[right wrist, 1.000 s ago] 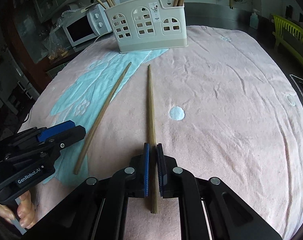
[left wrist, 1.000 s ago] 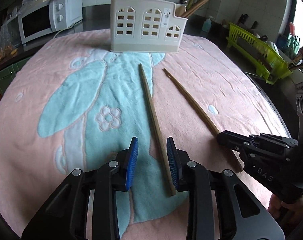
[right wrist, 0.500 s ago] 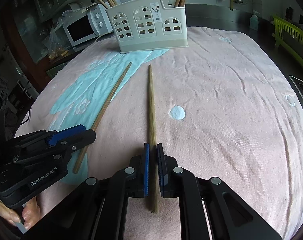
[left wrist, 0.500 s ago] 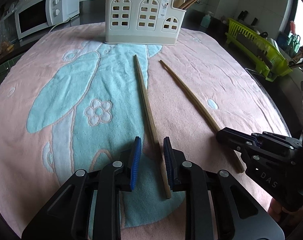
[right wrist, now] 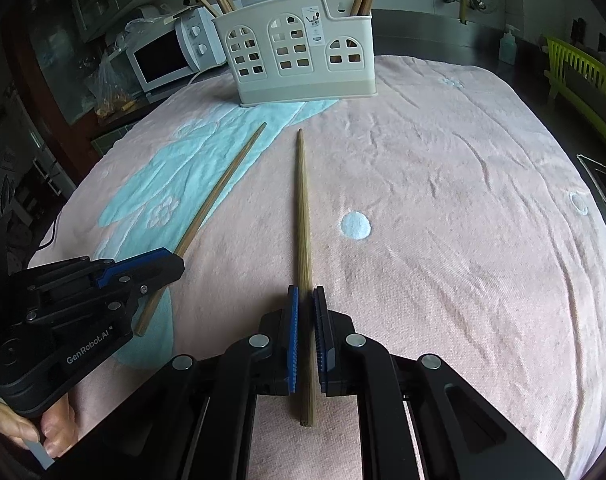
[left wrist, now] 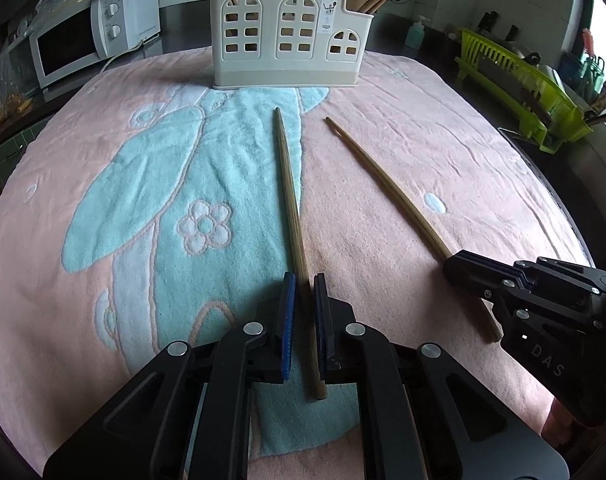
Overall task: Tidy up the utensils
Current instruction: 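Close the left tool on a chopstick while the right tool grasps the other, then lift both chopsticks and carry them over the white holder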
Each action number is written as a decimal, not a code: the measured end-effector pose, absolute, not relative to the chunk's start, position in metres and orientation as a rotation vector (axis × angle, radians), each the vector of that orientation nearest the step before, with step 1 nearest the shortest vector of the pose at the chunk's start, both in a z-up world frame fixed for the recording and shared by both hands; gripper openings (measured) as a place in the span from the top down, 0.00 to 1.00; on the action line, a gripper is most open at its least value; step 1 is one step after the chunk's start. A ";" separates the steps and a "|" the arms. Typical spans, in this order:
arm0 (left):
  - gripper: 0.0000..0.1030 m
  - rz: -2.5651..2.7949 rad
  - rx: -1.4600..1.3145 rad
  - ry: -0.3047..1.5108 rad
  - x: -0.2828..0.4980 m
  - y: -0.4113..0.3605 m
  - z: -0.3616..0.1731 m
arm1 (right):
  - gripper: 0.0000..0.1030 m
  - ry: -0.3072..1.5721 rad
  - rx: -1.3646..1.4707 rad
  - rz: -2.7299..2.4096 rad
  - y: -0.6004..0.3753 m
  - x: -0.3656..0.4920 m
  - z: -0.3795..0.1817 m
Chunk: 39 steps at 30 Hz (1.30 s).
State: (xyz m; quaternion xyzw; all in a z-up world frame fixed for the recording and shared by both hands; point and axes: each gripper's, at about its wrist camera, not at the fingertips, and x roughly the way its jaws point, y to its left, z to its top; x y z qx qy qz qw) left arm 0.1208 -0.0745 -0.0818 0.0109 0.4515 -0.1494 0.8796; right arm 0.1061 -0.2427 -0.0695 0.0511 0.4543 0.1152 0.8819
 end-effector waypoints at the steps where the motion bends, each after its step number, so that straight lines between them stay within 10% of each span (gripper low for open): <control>1: 0.92 -0.310 0.024 0.944 0.121 -0.075 -0.082 | 0.93 0.946 0.106 0.240 -0.243 0.106 -0.069; 39: 0.95 -0.389 -0.079 0.678 0.125 -0.037 0.010 | 0.93 0.676 0.062 0.297 -0.243 0.108 0.048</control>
